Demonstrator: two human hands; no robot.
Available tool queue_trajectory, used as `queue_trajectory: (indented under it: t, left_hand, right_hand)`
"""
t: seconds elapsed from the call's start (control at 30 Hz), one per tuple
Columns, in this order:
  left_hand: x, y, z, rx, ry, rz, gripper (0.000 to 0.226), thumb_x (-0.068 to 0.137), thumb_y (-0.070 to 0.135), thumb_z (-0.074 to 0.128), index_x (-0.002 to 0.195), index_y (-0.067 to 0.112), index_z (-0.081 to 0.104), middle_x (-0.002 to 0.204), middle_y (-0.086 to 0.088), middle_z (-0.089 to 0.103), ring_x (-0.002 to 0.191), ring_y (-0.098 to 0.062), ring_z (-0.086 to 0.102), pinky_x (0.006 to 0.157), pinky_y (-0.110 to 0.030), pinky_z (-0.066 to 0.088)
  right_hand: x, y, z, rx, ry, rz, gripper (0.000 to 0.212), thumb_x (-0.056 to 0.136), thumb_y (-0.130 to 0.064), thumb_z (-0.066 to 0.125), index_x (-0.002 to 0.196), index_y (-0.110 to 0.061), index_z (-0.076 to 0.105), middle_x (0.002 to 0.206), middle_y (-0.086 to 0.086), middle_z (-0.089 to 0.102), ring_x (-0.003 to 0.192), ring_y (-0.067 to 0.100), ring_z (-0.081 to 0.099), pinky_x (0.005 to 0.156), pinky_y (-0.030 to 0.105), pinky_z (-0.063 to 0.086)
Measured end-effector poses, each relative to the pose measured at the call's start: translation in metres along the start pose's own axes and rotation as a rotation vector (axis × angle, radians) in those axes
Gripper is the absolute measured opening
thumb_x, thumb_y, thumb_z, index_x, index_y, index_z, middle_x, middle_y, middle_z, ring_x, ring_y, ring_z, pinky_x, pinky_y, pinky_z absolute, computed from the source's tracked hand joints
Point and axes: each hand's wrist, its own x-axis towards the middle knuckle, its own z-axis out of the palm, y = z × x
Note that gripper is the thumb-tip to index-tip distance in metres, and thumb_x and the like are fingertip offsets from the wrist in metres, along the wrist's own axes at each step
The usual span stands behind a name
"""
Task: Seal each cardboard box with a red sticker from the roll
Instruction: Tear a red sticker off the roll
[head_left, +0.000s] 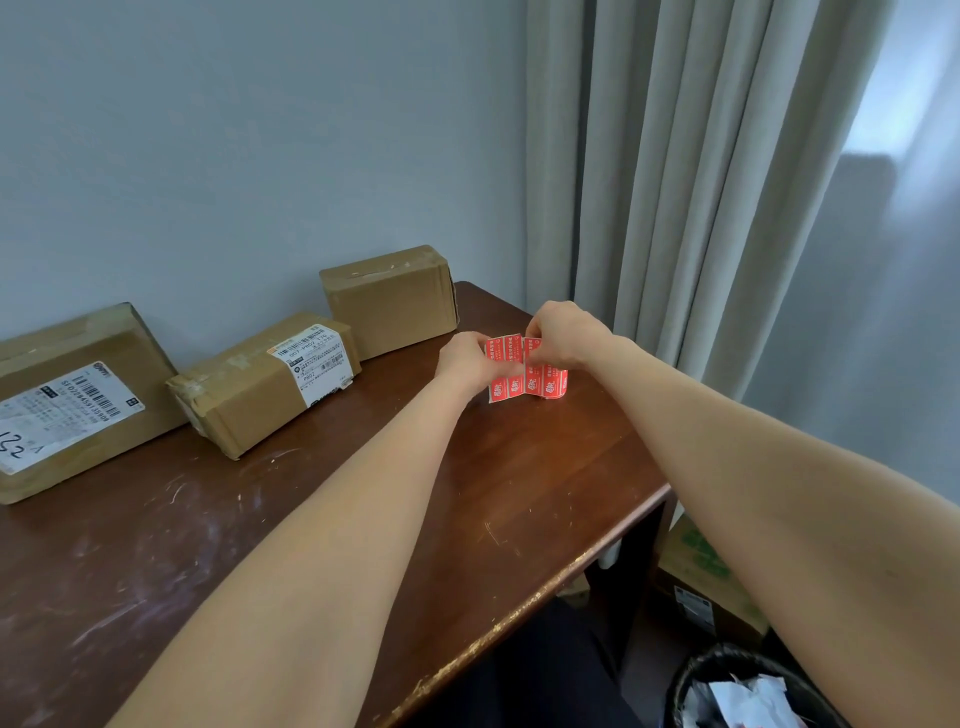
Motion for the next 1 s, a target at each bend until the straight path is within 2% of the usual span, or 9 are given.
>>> queue_trajectory:
  t: [0.1, 0.23, 0.47, 0.7, 0.87, 1.0]
  left_hand:
    - [0.001, -0.004, 0.001, -0.009, -0.024, -0.033, 0.068, 0.07, 0.024, 0.083, 0.13, 0.012, 0.053, 0.123, -0.008, 0.063, 0.11, -0.022, 0.062, 0.097, -0.039, 0.05]
    - [0.002, -0.007, 0.005, 0.034, -0.01, -0.042, 0.061, 0.072, 0.024, 0.082, 0.127, 0.013, 0.056, 0.121, -0.007, 0.064, 0.111, -0.022, 0.061, 0.094, -0.036, 0.05]
    - [0.003, -0.003, 0.01, 0.071, 0.066, -0.102, 0.061, 0.075, 0.024, 0.08, 0.128, 0.012, 0.054, 0.124, -0.009, 0.062, 0.11, -0.024, 0.063, 0.093, -0.04, 0.053]
    - [0.004, 0.001, 0.009, 0.003, 0.052, -0.19, 0.053, 0.076, 0.02, 0.079, 0.123, 0.012, 0.055, 0.116, -0.01, 0.063, 0.097, -0.023, 0.067, 0.08, -0.034, 0.058]
    - [0.006, -0.003, 0.011, -0.054, 0.035, -0.18, 0.052, 0.079, 0.019, 0.076, 0.126, 0.011, 0.056, 0.119, -0.011, 0.063, 0.102, -0.023, 0.066, 0.082, -0.036, 0.058]
    - [0.006, -0.008, 0.01, -0.103, 0.012, -0.169, 0.049, 0.078, 0.024, 0.078, 0.121, 0.01, 0.06, 0.115, -0.011, 0.066, 0.102, -0.022, 0.066, 0.085, -0.037, 0.057]
  right_hand:
    - [0.0, 0.0, 0.0, 0.0, -0.004, 0.002, 0.042, 0.088, -0.027, 0.068, 0.126, -0.009, 0.061, 0.118, 0.01, 0.067, 0.1, 0.024, 0.067, 0.084, 0.033, 0.056]
    - [0.0, -0.001, 0.001, -0.01, -0.001, 0.001, 0.044, 0.089, -0.027, 0.067, 0.128, -0.009, 0.06, 0.12, 0.01, 0.066, 0.101, 0.024, 0.066, 0.083, 0.032, 0.054]
    - [0.002, 0.0, 0.002, -0.022, -0.003, -0.003, 0.043, 0.089, -0.027, 0.067, 0.127, -0.009, 0.06, 0.119, 0.01, 0.066, 0.1, 0.024, 0.067, 0.085, 0.035, 0.055]
    - [0.003, 0.0, 0.003, -0.022, -0.005, 0.0, 0.044, 0.089, -0.027, 0.066, 0.129, -0.01, 0.059, 0.12, 0.01, 0.066, 0.101, 0.025, 0.067, 0.086, 0.036, 0.055]
    - [0.004, 0.001, 0.002, -0.029, -0.004, 0.002, 0.041, 0.09, -0.027, 0.065, 0.127, -0.01, 0.06, 0.118, 0.01, 0.066, 0.099, 0.024, 0.067, 0.086, 0.036, 0.055]
    - [0.004, 0.002, 0.002, -0.033, 0.0, 0.005, 0.038, 0.09, -0.025, 0.065, 0.125, -0.01, 0.062, 0.115, 0.009, 0.067, 0.097, 0.024, 0.067, 0.084, 0.036, 0.055]
